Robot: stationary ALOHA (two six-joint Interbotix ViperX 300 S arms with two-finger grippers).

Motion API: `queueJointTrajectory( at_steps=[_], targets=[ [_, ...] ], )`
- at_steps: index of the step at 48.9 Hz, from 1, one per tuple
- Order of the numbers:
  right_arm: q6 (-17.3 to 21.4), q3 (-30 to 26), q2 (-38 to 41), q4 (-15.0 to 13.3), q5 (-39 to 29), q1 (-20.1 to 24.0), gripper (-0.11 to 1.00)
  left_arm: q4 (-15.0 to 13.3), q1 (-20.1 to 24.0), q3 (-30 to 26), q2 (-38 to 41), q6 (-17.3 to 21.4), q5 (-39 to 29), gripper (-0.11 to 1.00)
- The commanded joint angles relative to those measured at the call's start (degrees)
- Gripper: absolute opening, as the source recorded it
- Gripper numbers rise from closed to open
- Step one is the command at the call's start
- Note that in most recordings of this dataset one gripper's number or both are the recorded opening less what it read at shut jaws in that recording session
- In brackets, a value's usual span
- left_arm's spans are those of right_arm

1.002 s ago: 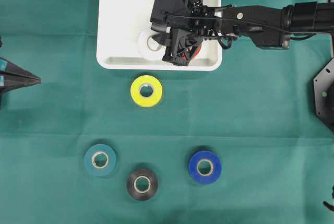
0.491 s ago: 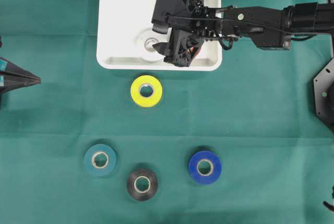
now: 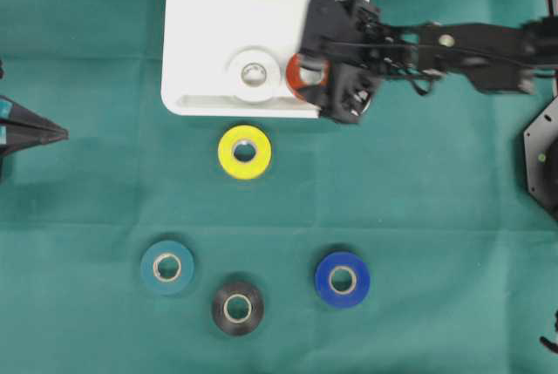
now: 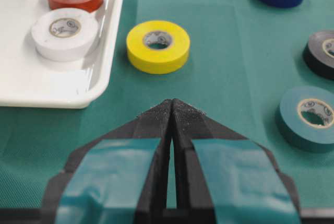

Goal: Put the tape into the white case with the right arm.
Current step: 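Release the white roll beside the red roll and withdraw right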

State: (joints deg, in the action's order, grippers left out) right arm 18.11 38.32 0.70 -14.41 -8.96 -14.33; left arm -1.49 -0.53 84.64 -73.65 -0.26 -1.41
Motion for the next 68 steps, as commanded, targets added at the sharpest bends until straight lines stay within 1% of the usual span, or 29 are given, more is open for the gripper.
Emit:
queueJointTrajectory(
  at_steps=[1, 9, 16, 24, 27, 37, 43, 51, 59, 63, 68],
  targets=[
    [0.09, 3.16, -5.36, -0.09, 1.85, 0.26, 0.50, -0.09, 0.09, -0.62, 0.44, 0.09, 0.26, 0.01],
    [0.09, 12.22, -13.01, -0.09, 7.91, 0.26, 0.50, -0.09, 0.09, -0.53, 0.44, 0.00, 0.26, 0.01],
    [0.09, 18.72, -18.90, 0.09, 12.92, 0.26, 0.50, -0.09, 0.09, -0.53, 0.44, 0.09, 0.26, 0.01],
    [0.26, 24.61, -24.35, 0.18, 13.80, 0.26, 0.50, -0.09, 0.09, -0.53, 0.44, 0.00, 0.26, 0.01],
    [0.53, 25.93, -25.58, 0.18, 13.80, 0.26, 0.50, -0.09, 0.09, -0.53, 0.44, 0.00, 0.26, 0.01],
    [1.85, 27.86, -27.42, 0.18, 13.80, 0.26, 0.50, 0.00, 0.09, -0.53, 0.44, 0.00, 0.26, 0.01],
    [1.93, 28.13, -27.51, 0.09, 13.80, 1.58, 0.50, -0.09, 0.09, -0.62, 0.44, 0.09, 0.26, 0.01],
    [1.93, 28.92, -27.69, 0.09, 13.80, 6.33, 0.50, -0.09, 0.09, -0.62, 0.35, 0.00, 0.26, 0.01],
    [1.93, 29.53, -28.30, 0.09, 13.71, 12.83, 0.50, -0.09, 0.09, -0.53, 0.44, 0.00, 0.26, 0.01],
    [1.93, 29.62, -28.39, 0.00, 13.71, 14.68, 0.50, -0.09, 0.18, -0.62, 0.44, 0.00, 0.26, 0.01],
    [1.93, 29.62, -28.39, 0.00, 13.71, 15.29, 0.50, -0.09, 0.09, -0.53, 0.44, 0.00, 0.26, 0.01]
  ],
)
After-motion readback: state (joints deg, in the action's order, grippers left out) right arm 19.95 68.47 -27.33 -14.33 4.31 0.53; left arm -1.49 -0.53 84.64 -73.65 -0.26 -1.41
